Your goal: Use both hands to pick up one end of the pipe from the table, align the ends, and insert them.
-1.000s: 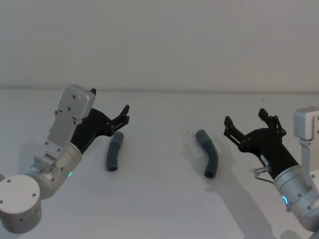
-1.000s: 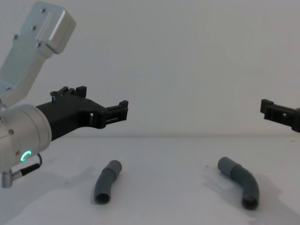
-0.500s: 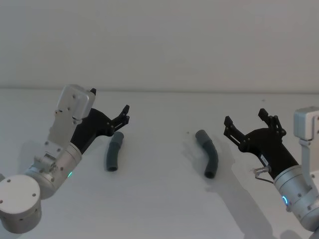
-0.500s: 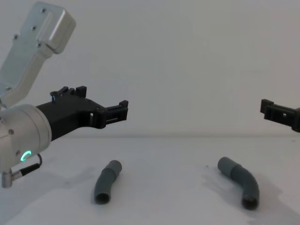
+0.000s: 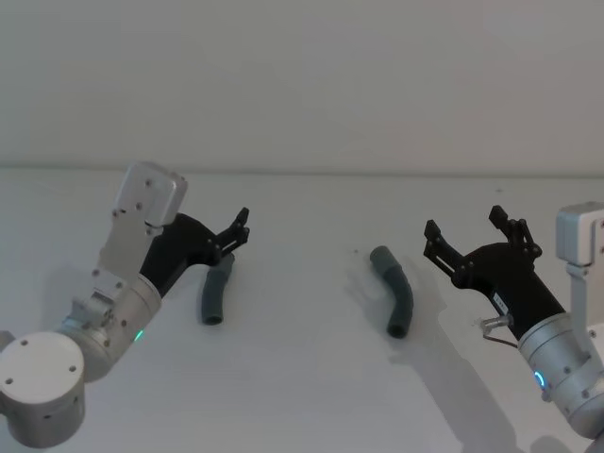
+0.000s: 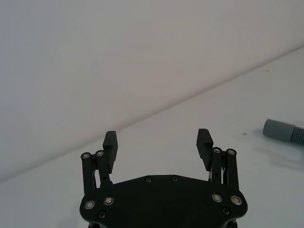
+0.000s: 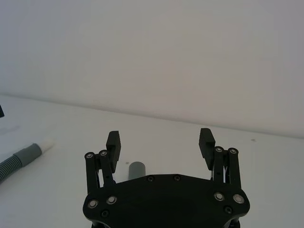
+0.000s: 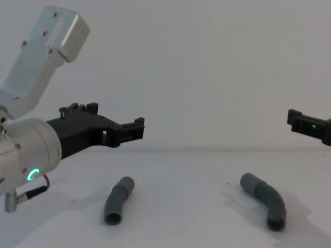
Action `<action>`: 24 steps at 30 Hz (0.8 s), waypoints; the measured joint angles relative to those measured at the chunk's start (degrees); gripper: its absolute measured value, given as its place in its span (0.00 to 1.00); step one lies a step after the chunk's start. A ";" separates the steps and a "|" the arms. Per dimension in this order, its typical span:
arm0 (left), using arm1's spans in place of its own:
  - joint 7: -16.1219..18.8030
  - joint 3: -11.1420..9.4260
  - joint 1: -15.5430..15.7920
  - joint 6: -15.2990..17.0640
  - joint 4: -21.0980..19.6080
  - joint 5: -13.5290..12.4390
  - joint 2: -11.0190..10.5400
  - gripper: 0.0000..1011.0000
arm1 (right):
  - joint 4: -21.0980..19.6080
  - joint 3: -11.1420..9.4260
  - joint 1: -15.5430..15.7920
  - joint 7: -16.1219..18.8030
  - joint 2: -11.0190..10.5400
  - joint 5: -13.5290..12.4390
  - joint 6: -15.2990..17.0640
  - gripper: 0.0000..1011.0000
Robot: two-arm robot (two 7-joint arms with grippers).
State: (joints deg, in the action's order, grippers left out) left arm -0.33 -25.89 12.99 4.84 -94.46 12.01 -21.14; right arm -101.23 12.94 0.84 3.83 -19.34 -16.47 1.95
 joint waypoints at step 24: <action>5.53 0.44 -2.01 24.41 -7.44 1.19 2.82 0.99 | 0.00 0.00 0.00 0.00 0.00 0.00 0.00 0.99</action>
State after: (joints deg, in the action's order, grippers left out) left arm 5.20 -25.45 10.98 29.24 -101.90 13.20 -18.32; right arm -101.23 12.94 0.84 3.83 -19.33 -16.46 1.95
